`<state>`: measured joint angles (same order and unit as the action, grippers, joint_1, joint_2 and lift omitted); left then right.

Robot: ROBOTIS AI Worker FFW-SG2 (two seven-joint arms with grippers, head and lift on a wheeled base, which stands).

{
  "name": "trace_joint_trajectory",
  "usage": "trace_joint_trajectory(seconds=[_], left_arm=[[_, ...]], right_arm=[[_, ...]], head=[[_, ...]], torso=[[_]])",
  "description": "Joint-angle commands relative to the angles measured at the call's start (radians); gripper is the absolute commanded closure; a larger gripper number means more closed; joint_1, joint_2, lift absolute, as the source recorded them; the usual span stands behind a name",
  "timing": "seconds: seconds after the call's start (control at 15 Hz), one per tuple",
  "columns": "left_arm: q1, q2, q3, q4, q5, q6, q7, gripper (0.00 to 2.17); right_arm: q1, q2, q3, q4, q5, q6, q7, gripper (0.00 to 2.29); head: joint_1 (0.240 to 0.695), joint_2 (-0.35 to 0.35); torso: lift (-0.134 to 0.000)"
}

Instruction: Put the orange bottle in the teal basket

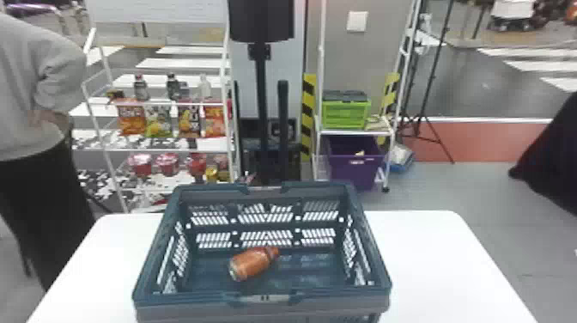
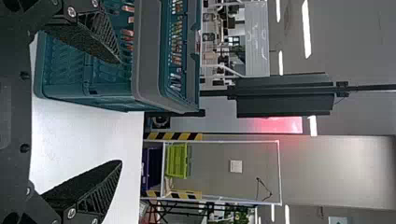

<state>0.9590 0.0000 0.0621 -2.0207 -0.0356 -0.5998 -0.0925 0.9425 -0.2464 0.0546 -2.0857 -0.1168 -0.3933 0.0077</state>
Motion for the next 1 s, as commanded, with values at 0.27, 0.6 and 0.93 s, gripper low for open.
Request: trace_joint_trajectory(seconds=[0.27, 0.6, 0.93], left_arm=[[0.021, -0.003, -0.013, -0.006, 0.000, -0.011, -0.001, 0.14], [0.029, -0.003, -0.011, -0.001, 0.010, -0.011, -0.001, 0.14], [0.038, -0.003, -0.011, -0.003, 0.011, -0.011, -0.001, 0.14]], right_arm=[[-0.019, -0.019, 0.016, 0.000, -0.012, 0.003, 0.000, 0.13], [-0.017, -0.019, 0.018, 0.000, -0.012, 0.003, 0.000, 0.13], [-0.007, -0.019, 0.019, -0.005, -0.014, 0.000, 0.000, 0.13]], head=[[0.499, 0.000], [0.499, 0.000], [0.499, 0.000]], torso=[[0.000], [0.000], [0.000]])
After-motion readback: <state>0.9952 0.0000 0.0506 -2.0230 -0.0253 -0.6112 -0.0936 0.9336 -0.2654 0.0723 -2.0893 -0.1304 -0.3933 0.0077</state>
